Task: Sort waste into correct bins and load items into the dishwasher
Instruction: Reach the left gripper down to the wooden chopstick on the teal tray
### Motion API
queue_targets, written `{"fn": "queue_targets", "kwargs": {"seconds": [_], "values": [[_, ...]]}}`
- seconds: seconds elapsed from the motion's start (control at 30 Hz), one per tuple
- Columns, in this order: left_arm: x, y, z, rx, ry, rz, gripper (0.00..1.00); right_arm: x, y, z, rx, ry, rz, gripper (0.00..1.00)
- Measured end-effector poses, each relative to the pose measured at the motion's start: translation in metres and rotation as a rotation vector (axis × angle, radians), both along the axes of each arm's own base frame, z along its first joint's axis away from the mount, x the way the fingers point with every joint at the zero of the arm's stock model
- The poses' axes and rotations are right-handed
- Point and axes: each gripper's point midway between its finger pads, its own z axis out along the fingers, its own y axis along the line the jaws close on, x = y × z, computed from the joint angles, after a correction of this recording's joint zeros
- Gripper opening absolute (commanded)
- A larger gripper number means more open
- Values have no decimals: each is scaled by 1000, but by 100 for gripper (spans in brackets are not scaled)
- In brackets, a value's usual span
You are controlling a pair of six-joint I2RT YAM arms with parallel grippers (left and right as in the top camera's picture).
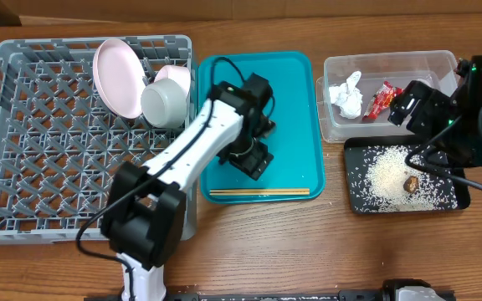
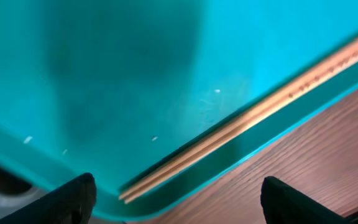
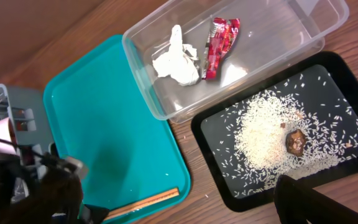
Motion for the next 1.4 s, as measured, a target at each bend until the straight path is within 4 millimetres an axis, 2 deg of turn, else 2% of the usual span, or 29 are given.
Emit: {"fn": "queue_targets", "kwargs": {"seconds": [0.13,0.2,0.27,0.5,0.7,0.83,1.03,1.4], "values": [[-5,-4,-14,6,26,-136,86,2,-1,-2,-1,9,-5,100],[-6,-5,-20,6,33,-203,76,3,-1,-3,-1,13,-5,100],[-5,-6,-26,3,39,-266,72,4,-1,-5,0,17,-6,100],[0,-9,-43,-10,34,-401,75,5,-1,-6,1,22,-8,100],[-7,-14,-43,-8,41,-475,80,4,-1,-6,1,22,-8,100],[-15,-24,-43,-4,40,-522,80,4,-1,-6,2,23,-9,100],[-10,-37,-46,-8,-16,-569,82,4,-1,-6,2,22,-10,100],[-2,-33,-61,27,-65,-573,84,4,-1,-6,3,22,-11,100]]}}
